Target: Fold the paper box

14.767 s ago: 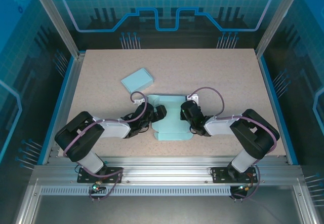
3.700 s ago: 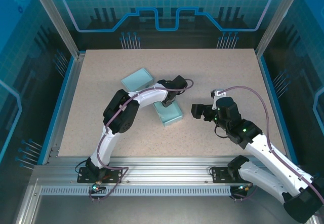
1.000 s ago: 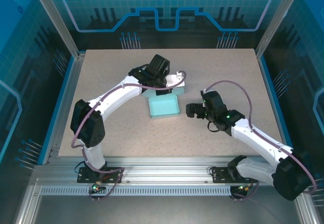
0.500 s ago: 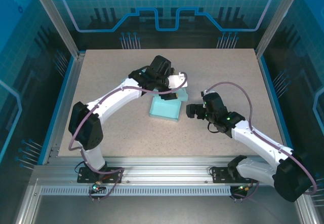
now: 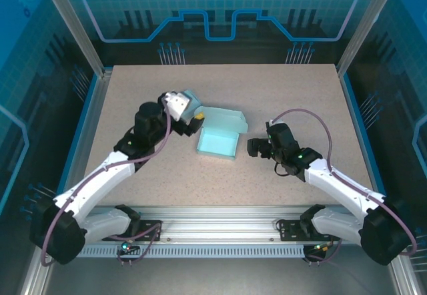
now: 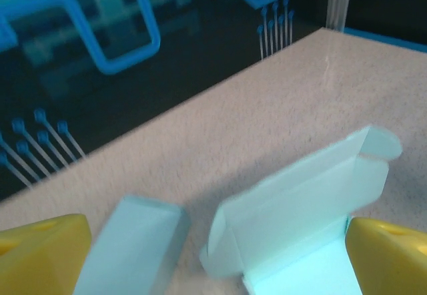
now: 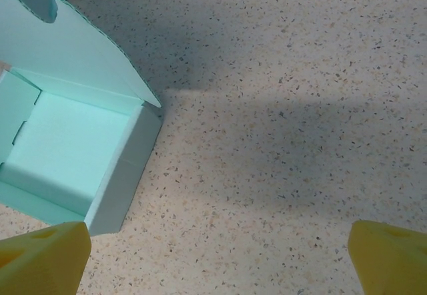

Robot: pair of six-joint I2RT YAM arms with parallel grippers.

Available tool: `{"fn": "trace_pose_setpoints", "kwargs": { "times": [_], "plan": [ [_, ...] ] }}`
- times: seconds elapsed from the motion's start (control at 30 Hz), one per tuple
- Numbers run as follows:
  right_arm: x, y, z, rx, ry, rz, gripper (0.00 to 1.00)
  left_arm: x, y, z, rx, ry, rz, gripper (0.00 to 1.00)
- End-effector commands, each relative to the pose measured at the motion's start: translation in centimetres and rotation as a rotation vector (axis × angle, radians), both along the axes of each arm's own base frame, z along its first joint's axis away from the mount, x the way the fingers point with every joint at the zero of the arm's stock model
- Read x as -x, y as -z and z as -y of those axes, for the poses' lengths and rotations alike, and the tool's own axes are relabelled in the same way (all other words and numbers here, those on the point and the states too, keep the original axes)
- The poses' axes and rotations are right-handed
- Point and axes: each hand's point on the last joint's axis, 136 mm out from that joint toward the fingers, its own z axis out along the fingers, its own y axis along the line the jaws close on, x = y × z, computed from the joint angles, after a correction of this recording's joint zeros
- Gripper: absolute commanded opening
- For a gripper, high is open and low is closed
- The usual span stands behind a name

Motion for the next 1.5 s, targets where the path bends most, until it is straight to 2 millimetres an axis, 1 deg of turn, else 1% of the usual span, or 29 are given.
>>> {"fn": "trace_pose_setpoints", "kwargs": {
  "times": [0.0,0.07,0.13,0.23,0.27,0.3,0.4,0.47,0.5,0.53,0.6,0.73,0.77,0.8,0.9,1.03,1.13,1.4,1.47],
  "plan": [
    [-0.6,-1.0,0.3,0.001,0.017,0.039,1.00,-1.1,2.0,-2.0,0.222,-0.093,-0.079,0.98],
    [-0.8,-1.4,0.4,-0.008,0.026,0.062,0.99,-1.5,3.4,-2.5,0.273,-0.080,-0.114,0.96],
    [-1.0,-1.7,0.4,-0.018,0.036,0.084,0.97,-2.0,4.4,-2.6,0.317,-0.056,-0.151,0.92],
    [-1.6,-2.5,0.1,-0.031,0.026,0.119,0.97,-3.2,5.9,-2.5,0.364,-0.022,-0.210,0.84],
    [-1.9,-2.7,-0.1,-0.036,0.014,0.132,0.97,-3.6,6.4,-2.3,0.370,-0.009,-0.222,0.84],
    [-2.1,-2.9,-0.4,-0.043,-0.005,0.139,1.00,-3.9,6.9,-2.0,0.370,0.004,-0.230,0.84],
    [-3.2,-3.4,-1.3,-0.063,-0.062,0.136,1.00,-5.1,8.3,-1.4,0.363,0.036,-0.263,0.84],
    [-4.1,-3.5,-1.8,-0.048,-0.087,0.127,0.94,-5.8,9.1,-0.8,0.362,0.056,-0.290,0.84],
    [-4.5,-3.6,-2.1,-0.045,-0.104,0.122,0.92,-6.0,9.3,-0.5,0.364,0.067,-0.299,0.83],
    [-4.9,-3.6,-2.7,-0.044,-0.129,0.118,0.86,-6.2,9.6,-0.3,0.364,0.079,-0.309,0.83],
    [-5.8,-3.3,-3.6,-0.039,-0.167,0.114,0.84,-6.6,9.9,0.0,0.359,0.095,-0.313,0.83],
    [-7.3,-2.9,-5.3,-0.039,-0.236,0.114,0.77,-7.1,10.6,0.5,0.329,0.122,-0.333,0.83],
    [-7.5,-2.5,-5.5,-0.035,-0.248,0.108,0.75,-7.2,10.8,0.6,0.324,0.125,-0.340,0.82],
    [-8.1,-3.1,-5.9,-0.037,-0.255,0.124,0.73,-7.3,11.0,0.6,0.316,0.128,-0.348,0.82],
    [-9.0,-2.8,-6.2,-0.022,-0.258,0.121,0.69,-7.6,11.7,0.7,0.294,0.129,-0.367,0.78],
    [-9.5,-2.4,-6.4,-0.019,-0.259,0.112,0.64,-7.9,12.1,1.0,0.285,0.140,-0.384,0.75],
    [-9.5,-2.0,-6.6,-0.024,-0.258,0.104,0.60,-8.0,12.5,1.2,0.279,0.146,-0.415,0.71],
    [-9.5,-0.7,-6.8,-0.029,-0.262,0.073,0.52,-7.8,13.4,2.2,0.242,0.158,-0.453,0.69],
    [-9.5,-0.5,-6.8,-0.026,-0.264,0.067,0.50,-7.8,13.8,2.5,0.230,0.162,-0.467,0.66]
  ]
}}
